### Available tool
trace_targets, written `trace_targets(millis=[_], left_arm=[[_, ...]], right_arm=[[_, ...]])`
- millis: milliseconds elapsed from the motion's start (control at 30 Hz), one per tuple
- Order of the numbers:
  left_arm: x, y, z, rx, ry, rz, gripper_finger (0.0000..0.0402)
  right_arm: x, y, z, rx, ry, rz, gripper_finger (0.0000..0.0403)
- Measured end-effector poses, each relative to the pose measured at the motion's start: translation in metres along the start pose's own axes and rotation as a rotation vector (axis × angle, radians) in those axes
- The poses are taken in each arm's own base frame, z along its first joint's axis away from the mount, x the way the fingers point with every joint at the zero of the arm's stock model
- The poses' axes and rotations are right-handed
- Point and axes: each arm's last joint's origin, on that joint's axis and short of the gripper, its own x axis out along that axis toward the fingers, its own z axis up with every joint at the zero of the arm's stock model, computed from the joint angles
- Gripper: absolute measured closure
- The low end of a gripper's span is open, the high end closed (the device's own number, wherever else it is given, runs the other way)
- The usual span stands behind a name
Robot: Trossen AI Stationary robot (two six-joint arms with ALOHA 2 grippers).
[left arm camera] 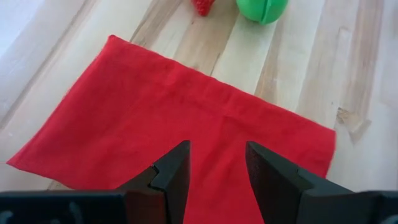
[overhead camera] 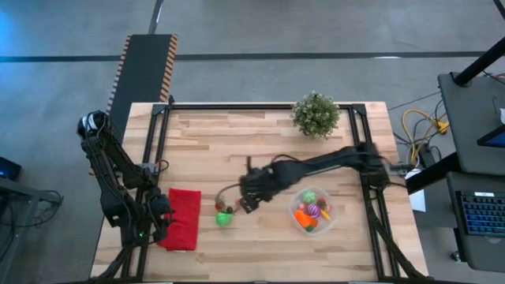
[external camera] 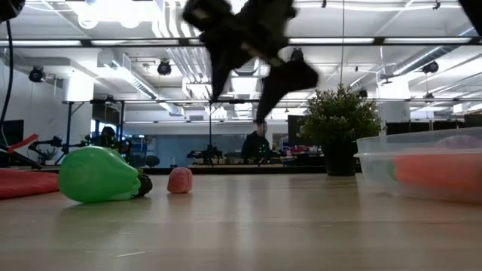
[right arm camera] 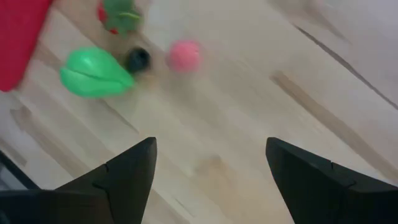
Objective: Pick and placing Produce into tupperware
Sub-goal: Put the pink peach into the transparent bin
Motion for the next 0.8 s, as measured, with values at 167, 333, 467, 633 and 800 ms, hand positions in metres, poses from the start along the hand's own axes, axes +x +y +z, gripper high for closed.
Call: trace_targets(millis=[167, 333, 467, 633, 800], left_arm=[[-0.001, -0.002, 0.001, -0.01, 0.0, -0.014, 0.0262], [-0.001, -0.003, 0.001, -0.017, 0.0, -0.024, 0.0262], [-0.001, -0.003, 0.001, -0.017, -0.001, -0.023, 0.0262], [-0.001, -0.003, 0.0, -0.018, -0.002, -0.024, 0.0262], [-0.001, -0.004, 0.0, -0.022, -0.001, -0.029, 0.0262]], right_arm=[[0.025, 0.016, 0.024, -0.079, 0.067, -0.014, 0.0109], [0.041, 0.027, 0.039, -0.118, 0.089, -0.061, 0.0114], [0.059, 0.034, 0.046, -0.172, 0.105, -0.087, 0.0115], [0.079, 0.029, 0.046, -0.22, 0.128, -0.117, 0.0121], [0.081, 0.03, 0.048, -0.29, 0.105, -0.112, 0.0134]])
